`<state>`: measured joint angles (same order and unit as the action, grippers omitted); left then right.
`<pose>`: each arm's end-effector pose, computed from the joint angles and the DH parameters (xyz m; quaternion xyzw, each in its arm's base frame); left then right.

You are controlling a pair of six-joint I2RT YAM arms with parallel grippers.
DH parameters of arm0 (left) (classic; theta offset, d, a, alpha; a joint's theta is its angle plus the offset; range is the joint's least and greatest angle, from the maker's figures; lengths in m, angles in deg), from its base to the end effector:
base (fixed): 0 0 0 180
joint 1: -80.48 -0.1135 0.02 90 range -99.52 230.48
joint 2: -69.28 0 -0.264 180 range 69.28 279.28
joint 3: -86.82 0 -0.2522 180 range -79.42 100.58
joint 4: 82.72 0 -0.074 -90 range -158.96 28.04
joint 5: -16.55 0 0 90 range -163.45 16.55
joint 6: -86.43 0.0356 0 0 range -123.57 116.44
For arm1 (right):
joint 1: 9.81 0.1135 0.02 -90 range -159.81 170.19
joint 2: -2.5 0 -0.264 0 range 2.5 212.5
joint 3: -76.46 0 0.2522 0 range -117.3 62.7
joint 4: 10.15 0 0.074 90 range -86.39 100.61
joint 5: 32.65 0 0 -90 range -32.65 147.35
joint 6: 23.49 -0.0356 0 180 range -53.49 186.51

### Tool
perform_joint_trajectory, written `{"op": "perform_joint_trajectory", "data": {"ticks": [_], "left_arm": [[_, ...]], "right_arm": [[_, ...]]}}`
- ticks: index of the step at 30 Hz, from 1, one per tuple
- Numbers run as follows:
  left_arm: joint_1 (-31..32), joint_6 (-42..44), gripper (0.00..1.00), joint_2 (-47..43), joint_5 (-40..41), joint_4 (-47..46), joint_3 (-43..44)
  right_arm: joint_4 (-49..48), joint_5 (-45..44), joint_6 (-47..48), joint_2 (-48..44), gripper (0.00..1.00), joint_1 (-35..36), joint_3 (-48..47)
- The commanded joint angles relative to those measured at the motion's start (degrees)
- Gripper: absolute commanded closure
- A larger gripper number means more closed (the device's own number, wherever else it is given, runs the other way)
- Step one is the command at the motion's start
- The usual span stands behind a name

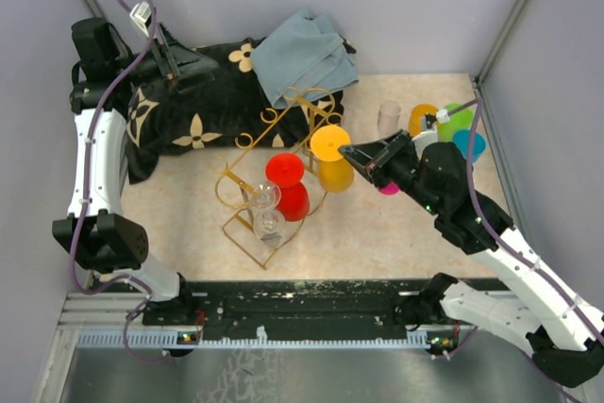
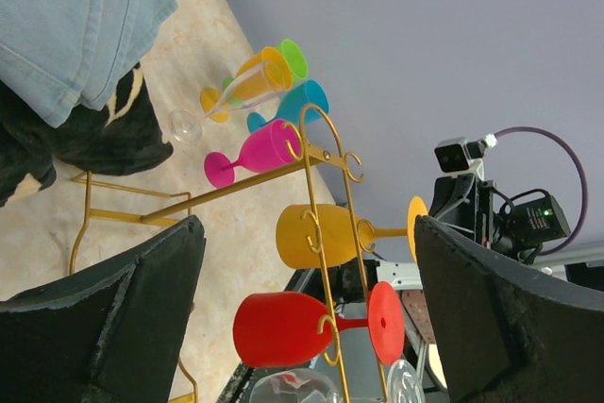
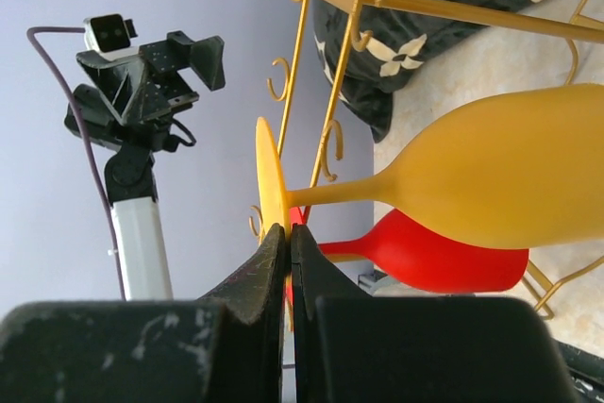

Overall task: Take the wine glass off the wine glass rack
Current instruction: Pick up the wine glass from the wine rack.

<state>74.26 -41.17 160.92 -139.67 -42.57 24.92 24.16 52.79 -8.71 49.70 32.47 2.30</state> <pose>0.3407 0.0044 0.4689 0.0673 0.7370 -0.5535 0.3820 0.1306 0.1150 0.4075 0.2379 0.7121 0.5486 0.3678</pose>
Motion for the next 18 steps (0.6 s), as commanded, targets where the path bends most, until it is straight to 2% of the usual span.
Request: {"op": "perform_joint_trajectory", "data": {"ticks": [1, 6, 12, 15, 18], "left_arm": [[-0.06, -3.32, 0.04, 0.66, -2.83, -4.36, 1.98], [-0.08, -10.21, 0.04, 0.41, -5.08, -10.59, 1.91], [1.59, -19.11, 0.04, 0.1, -6.73, -19.67, 2.78], [3.32, -19.38, 0.04, 0.47, -6.49, -20.32, 4.52], [5.3, -20.4, 0.04, 0.18, -6.35, -21.91, 4.91]], "right_arm": [[2.64, -2.28, -1.22, -3.2, 1.0, 0.57, -1.19], [10.9, -7.45, -0.27, -7.7, 1.0, 0.53, -6.09], [18.02, -11.93, 4.95, -6.01, 1.0, 0.54, -20.97], [17.91, -11.39, 8.29, -1.68, 1.0, 0.6, -29.07], [12.96, -9.22, 10.28, 1.92, 1.0, 0.56, -33.13]]}}
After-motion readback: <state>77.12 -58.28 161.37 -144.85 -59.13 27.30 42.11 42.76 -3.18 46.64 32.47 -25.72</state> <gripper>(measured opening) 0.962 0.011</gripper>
